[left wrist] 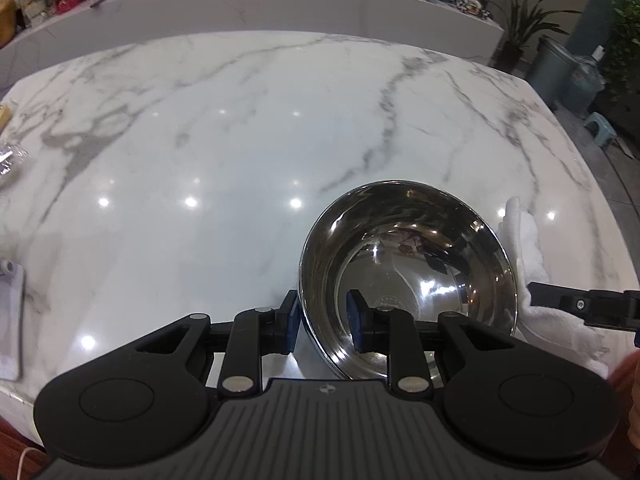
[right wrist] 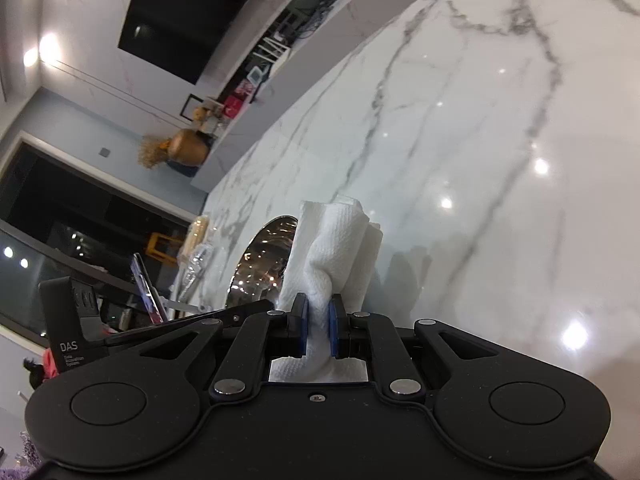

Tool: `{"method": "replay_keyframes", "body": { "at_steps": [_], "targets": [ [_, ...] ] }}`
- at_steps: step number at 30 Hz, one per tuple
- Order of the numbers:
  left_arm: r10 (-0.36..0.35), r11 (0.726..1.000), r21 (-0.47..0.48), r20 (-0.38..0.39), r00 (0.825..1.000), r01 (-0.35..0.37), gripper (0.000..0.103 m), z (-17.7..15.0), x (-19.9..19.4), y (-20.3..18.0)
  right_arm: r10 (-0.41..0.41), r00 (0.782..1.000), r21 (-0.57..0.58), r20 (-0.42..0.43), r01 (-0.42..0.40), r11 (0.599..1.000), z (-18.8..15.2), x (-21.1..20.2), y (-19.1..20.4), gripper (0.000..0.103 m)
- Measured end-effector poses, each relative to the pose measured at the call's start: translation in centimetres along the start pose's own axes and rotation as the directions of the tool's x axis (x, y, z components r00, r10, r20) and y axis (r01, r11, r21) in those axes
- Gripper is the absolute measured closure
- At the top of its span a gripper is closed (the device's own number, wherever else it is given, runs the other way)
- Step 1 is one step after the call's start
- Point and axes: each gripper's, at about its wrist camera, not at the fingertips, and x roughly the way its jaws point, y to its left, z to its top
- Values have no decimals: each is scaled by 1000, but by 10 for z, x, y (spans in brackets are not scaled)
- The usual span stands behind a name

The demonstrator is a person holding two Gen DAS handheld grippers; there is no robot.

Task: Clean bowl
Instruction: 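Pull the white towel out of the bowl with the right gripper, then rub the towel along the blue bowl exterior with the right gripper while the left gripper holds the bowl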

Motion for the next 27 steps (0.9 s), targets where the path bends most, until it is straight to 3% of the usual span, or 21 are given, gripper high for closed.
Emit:
{"method": "replay_keyframes", "body": {
  "at_steps": [5, 9, 14, 19, 21, 24, 27],
  "targets": [
    [8, 1000, 7, -12, 1000, -8, 80, -1, 3, -2, 16, 1000, 19, -6, -16, 1000, -2, 1, -16, 94],
    [20, 1000, 17, -21, 1000, -20, 80, -3, 5, -5, 77, 997, 66, -8, -76, 995, -10, 7, -32, 94],
    [15, 1000, 7, -23, 1000, -15, 80, -2, 5, -4, 75, 997, 89, -29, -72, 993, -16, 15, -44, 94],
    [-28, 996, -83, -56, 998, 24, 75, -7, 7, 4, 42, 997, 43, -57, -39, 998, -19, 22, -42, 94],
    [-62, 988, -148, -84, 995, 49, 63, -10, 9, 10, 36, 998, 31, -57, -35, 999, -19, 23, -40, 94],
    [-107, 976, -202, -102, 989, 84, 62, -14, 8, 14, 27, 998, 12, -56, -27, 1000, -21, 23, -38, 94],
    [-115, 977, -192, -110, 987, 92, 62, -16, 8, 11, 19, 998, -9, -55, -19, 1000, -21, 24, -36, 94]
  ]
}}
